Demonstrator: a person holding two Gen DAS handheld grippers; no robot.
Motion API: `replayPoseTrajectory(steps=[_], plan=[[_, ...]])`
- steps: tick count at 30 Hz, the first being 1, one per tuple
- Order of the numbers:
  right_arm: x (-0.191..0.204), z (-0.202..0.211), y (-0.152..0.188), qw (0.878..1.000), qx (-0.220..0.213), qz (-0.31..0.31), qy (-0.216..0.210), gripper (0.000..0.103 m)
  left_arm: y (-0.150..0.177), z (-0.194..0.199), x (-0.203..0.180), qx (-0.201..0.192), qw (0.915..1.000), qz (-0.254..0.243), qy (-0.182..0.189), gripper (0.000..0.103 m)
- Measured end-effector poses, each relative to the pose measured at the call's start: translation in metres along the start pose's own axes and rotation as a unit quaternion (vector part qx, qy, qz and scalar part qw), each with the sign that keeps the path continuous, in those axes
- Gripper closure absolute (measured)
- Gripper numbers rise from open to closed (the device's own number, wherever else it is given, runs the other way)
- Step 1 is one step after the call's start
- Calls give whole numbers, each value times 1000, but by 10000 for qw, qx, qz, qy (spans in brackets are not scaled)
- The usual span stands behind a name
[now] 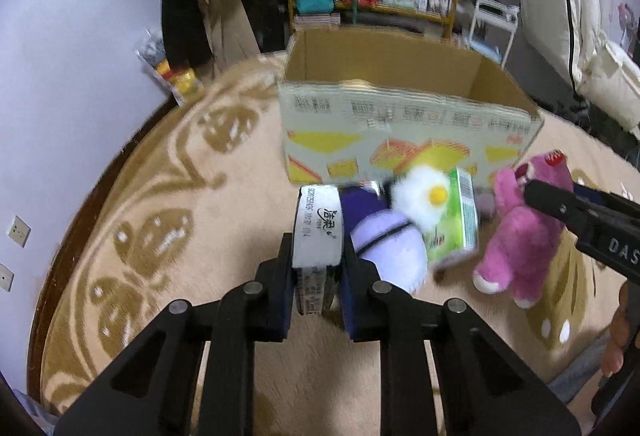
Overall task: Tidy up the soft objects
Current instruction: 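Lift the black-and-white box and pink bear and carry them over the box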
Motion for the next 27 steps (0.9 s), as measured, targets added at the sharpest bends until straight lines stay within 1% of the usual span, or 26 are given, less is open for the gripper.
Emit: replayPoseTrajectory(steps=[3, 5, 8, 12, 15, 18, 23, 27], plan=[[-2, 12, -8, 9996, -292, -51, -14, 46, -15, 16, 1, -475, 9989, -27, 32, 84], [-1, 21, -15, 9986, -520, -60, -1, 46, -23, 23, 1, -676, 9977, -1, 84, 84], [-3, 35, -23, 9962, -866, -26, 99, 46, -31, 28, 2, -851, 9963, 24, 143, 84], [-7, 53, -37, 9912, -1295, -44, 263, 46, -41, 35, 2, -1087, 9940, -55, 74, 84], [-10, 63, -46, 9869, -1565, -65, 386, 46, -53, 42, -3, -1360, 9903, -292, -54, 84], [-14, 72, -56, 9823, -1804, -49, 492, 46, -62, 46, -10, -1564, 9866, -462, -88, 84], [-14, 78, -71, 9760, -2110, -33, 537, 46, -76, 51, -19, -1819, 9808, -686, -147, 84], [-11, 76, -81, 9734, -2221, -37, 565, 46, -87, 52, -22, -1966, 9776, -736, -122, 84]])
Point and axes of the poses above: each gripper's, at about its wrist camera, not at the fingertips, and z roughly against the way its jaws point, x to its left, y to its underside, the point moved 9 cm from there along -z, roughly the way its jaws point, and after that the axes turned 13 degrees about y, right-handed, at the moved point
